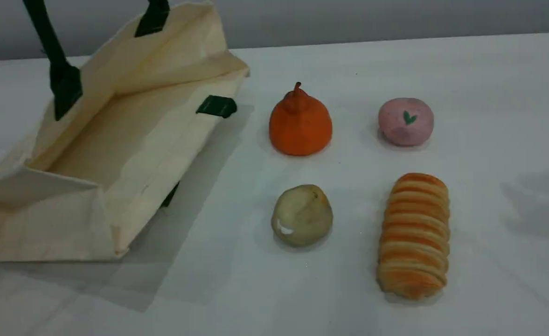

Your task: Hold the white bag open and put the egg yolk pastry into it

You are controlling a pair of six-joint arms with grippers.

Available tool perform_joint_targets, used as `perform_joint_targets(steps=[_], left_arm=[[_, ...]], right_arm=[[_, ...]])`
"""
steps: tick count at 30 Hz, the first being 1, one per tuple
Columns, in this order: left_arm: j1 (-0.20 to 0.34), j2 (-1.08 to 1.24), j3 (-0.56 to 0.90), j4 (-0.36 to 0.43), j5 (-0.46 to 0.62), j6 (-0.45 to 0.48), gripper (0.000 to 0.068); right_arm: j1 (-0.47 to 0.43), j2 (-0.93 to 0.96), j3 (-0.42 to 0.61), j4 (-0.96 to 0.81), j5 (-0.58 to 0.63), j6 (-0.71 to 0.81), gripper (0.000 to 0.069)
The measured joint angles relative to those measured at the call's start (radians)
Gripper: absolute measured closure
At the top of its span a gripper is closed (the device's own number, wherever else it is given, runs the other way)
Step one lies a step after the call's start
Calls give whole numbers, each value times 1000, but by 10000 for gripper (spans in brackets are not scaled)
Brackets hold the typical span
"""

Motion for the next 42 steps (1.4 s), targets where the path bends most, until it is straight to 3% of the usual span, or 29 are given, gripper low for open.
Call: perform_joint_targets(steps=[5,11,18,32,42], left_arm=[[-1,-5,0,-58,-1,15,593],[-20,-5,0,-65,-2,18,593],[-21,-5,-1,-69,-2,18,593],[-21,-9,-2,-195,-2,47,593],[-33,-72,-2,-184,-1,63,593]], right_arm=[[0,91,0,38,-59,-32,221],[6,201,0,147,-161,-112,221],[83,311,0,242,-241,-219,221],[229,562,-1,243,-435,-256,221],[238,662,-121,238,-388,-267,221]])
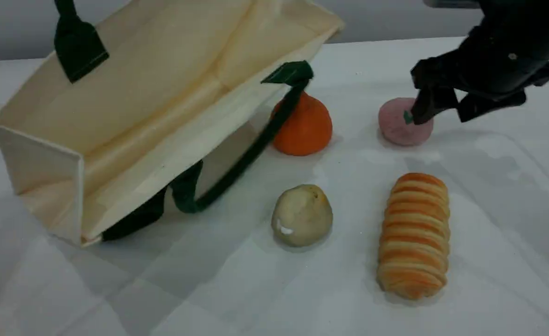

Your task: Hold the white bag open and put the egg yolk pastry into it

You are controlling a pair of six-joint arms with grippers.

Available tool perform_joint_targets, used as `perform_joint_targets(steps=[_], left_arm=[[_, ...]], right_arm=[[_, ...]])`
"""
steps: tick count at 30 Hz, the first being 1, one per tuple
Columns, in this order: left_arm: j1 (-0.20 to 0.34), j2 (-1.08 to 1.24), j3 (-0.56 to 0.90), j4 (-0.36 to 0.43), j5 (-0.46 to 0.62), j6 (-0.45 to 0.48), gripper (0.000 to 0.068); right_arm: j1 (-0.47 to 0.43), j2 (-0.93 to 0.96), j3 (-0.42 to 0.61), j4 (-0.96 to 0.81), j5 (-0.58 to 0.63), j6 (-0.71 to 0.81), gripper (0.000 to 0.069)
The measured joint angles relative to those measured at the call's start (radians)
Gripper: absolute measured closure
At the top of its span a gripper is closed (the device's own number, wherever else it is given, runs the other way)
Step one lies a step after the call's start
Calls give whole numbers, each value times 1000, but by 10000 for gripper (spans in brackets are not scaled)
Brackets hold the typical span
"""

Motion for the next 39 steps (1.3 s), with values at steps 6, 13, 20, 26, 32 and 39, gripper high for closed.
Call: perform_joint_targets(steps=[6,13,20,26,32,39], left_arm=[[0,-1,0,-1,0,-1,593],[0,-1,0,-2,-1,-1,593],[0,0,0,-2,-1,-2,593],[0,0,0,-2,-1,-2,593],[0,0,0,-2,-1,-2,593],[0,0,0,-1,-1,-2,593]], right_arm=[[0,9,-42,0,-1,-15,221],[25,52,-100,0,1,-18,221],[43,131,-169,-7,-4,-41,221],[42,209,-201,-10,-27,-44,221],[41,243,-201,-10,-47,-44,295],[41,245,-200,-38,-30,-68,335]])
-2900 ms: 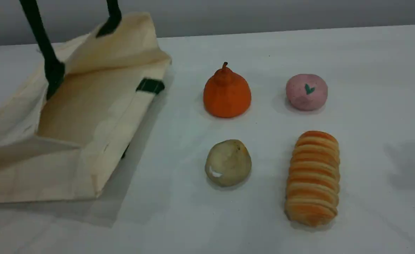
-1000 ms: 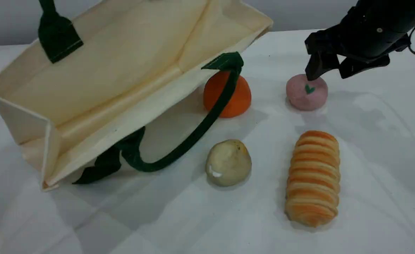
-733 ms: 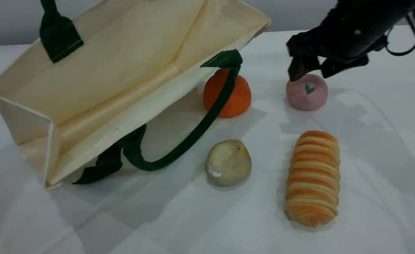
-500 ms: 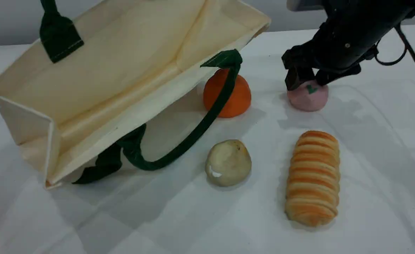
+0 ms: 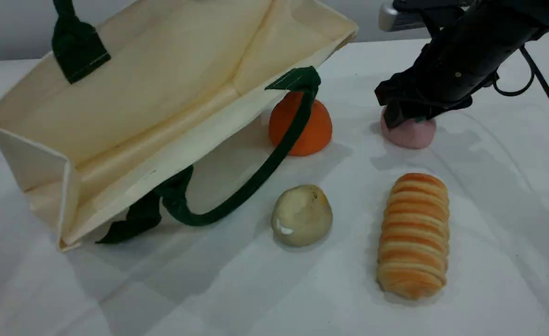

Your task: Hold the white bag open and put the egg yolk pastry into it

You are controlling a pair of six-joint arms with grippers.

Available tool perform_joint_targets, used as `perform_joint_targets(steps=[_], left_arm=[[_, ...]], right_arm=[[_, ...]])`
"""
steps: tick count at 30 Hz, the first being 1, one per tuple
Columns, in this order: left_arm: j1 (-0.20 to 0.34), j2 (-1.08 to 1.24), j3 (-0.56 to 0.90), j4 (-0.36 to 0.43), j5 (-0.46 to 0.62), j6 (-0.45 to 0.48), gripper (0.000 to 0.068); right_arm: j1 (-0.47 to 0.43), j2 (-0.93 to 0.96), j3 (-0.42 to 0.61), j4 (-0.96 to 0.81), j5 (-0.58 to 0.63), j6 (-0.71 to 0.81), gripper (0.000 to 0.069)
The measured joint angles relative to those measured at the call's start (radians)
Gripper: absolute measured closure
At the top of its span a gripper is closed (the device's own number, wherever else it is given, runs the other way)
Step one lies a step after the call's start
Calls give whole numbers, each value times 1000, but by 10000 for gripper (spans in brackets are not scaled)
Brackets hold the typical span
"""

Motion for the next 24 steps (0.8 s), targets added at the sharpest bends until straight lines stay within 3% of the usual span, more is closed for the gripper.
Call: perform_joint_targets(steps=[6,8,11,13,24], left_arm=[[0,0,0,0,0,0,593],[0,0,0,0,0,0,593],[0,0,0,0,0,0,593],[0,0,0,0,0,0,593],[0,0,0,3,0,0,593]], right_arm=[[-3,-46,5,-36,61,0,355],[-3,-81,7,-39,108,0,418],[0,-153,7,-49,131,9,584],[-2,-205,6,-50,124,9,626],[-63,-360,5,-158,245,118,639]])
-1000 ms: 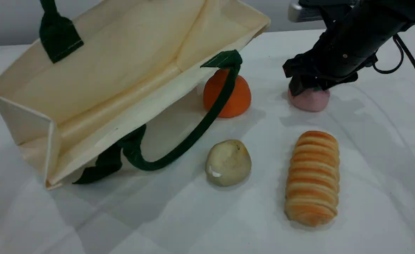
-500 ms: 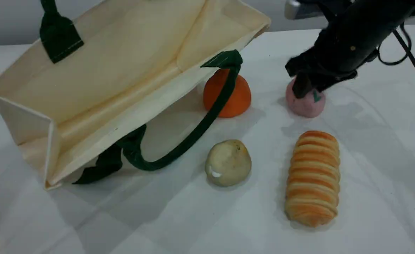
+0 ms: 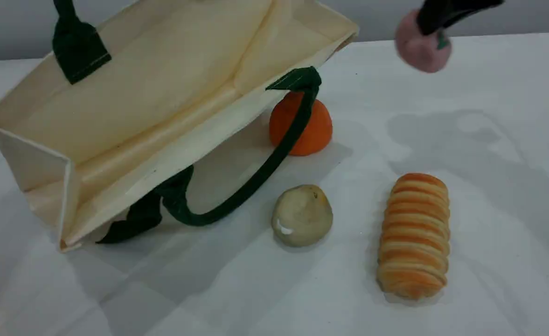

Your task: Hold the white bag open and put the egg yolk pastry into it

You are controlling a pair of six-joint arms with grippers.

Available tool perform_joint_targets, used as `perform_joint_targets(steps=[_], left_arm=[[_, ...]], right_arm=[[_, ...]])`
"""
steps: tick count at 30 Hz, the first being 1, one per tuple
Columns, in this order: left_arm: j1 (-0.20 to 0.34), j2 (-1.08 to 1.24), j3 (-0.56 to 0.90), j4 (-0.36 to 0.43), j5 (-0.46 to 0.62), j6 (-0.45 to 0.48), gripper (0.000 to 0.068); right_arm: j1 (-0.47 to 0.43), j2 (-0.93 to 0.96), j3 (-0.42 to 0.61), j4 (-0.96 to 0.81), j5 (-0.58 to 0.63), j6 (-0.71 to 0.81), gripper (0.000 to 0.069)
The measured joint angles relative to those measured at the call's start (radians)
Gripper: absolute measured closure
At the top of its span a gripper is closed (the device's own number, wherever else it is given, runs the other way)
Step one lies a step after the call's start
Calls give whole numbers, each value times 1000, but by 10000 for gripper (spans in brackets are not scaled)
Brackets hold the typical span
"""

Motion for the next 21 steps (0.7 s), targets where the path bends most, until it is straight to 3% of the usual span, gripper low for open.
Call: perform_joint_targets(steps=[6,15,21], left_arm=[[0,0,0,0,0,3,593],[0,0,0,2,0,3,593],[0,0,0,2,0,3,593]], right_arm=[[-45,-83,45,-79,32,104,643],[-39,-284,129,-62,-26,102,643],[-39,-198,129,-49,-46,102,643]])
